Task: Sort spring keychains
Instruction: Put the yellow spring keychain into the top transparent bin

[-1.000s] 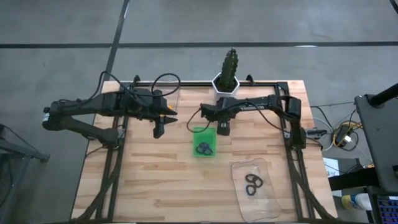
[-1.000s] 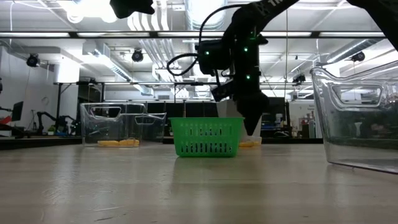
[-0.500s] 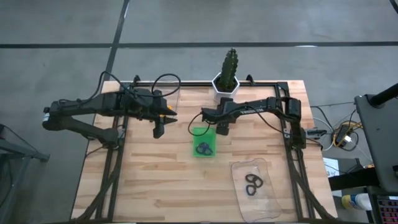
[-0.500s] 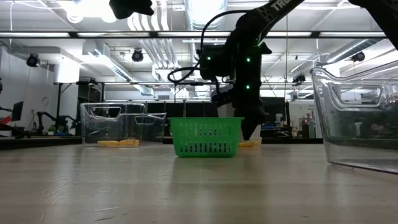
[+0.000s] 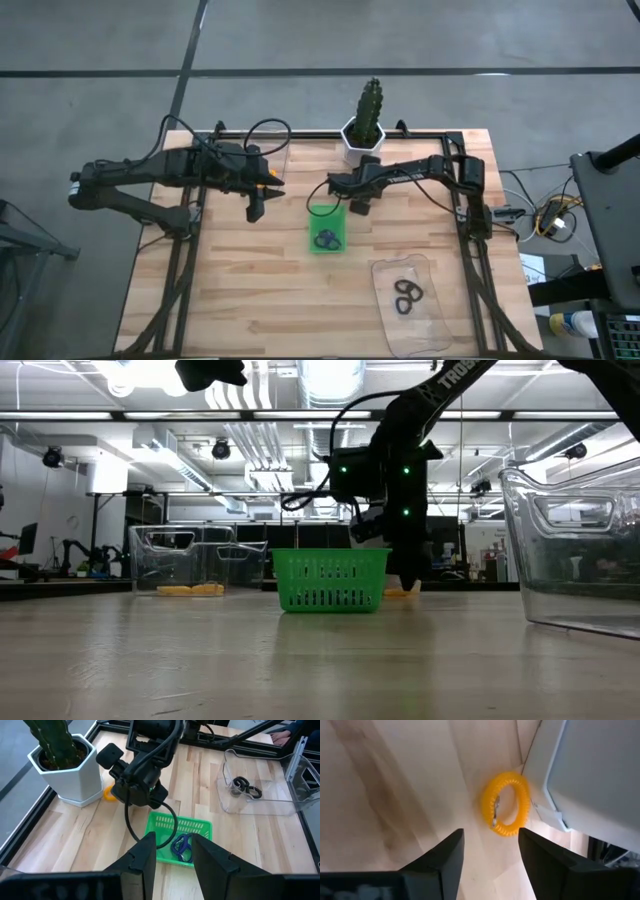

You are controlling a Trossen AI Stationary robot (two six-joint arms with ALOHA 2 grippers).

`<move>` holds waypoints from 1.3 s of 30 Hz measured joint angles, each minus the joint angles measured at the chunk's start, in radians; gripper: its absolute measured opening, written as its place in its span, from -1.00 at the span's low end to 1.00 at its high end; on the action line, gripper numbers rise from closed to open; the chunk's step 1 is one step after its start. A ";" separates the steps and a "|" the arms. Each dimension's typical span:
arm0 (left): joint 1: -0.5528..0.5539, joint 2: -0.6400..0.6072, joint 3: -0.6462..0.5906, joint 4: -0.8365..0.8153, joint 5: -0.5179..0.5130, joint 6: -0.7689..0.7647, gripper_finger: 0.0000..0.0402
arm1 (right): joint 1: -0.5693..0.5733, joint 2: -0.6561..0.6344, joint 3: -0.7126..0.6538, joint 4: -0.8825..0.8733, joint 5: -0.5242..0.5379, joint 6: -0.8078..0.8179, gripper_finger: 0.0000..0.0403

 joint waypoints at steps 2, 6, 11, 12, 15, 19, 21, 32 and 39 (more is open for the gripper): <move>0.000 0.000 0.000 0.000 0.000 0.000 -0.42 | -0.004 0.000 -0.005 0.000 0.000 -0.003 -0.14; 0.001 0.006 0.000 -0.001 0.000 0.000 -0.42 | -0.013 0.000 -0.009 0.016 -0.001 -0.005 -0.21; 0.001 0.020 0.000 -0.001 0.000 0.000 -0.42 | -0.019 0.000 -0.009 0.052 -0.002 -0.014 -0.28; 0.001 0.023 0.000 -0.002 0.000 0.000 -0.42 | -0.020 0.000 -0.009 0.055 -0.002 -0.015 -0.29; 0.001 0.033 0.000 -0.004 0.000 0.000 -0.42 | -0.025 0.000 -0.009 0.055 -0.003 -0.013 -0.36; 0.000 0.039 0.000 -0.004 0.000 0.000 -0.42 | -0.035 0.000 -0.009 0.054 -0.007 -0.022 -0.53; 0.000 0.039 0.000 -0.004 0.000 0.000 -0.42 | -0.040 0.000 -0.009 0.053 -0.011 -0.025 -0.68; 0.000 0.038 0.000 -0.002 0.003 0.000 -0.42 | -0.031 -0.002 0.035 -0.048 -0.058 0.018 -0.96; 0.000 0.037 0.000 0.001 0.003 0.000 -0.42 | 0.020 -0.055 0.092 -0.100 -0.064 0.040 -0.96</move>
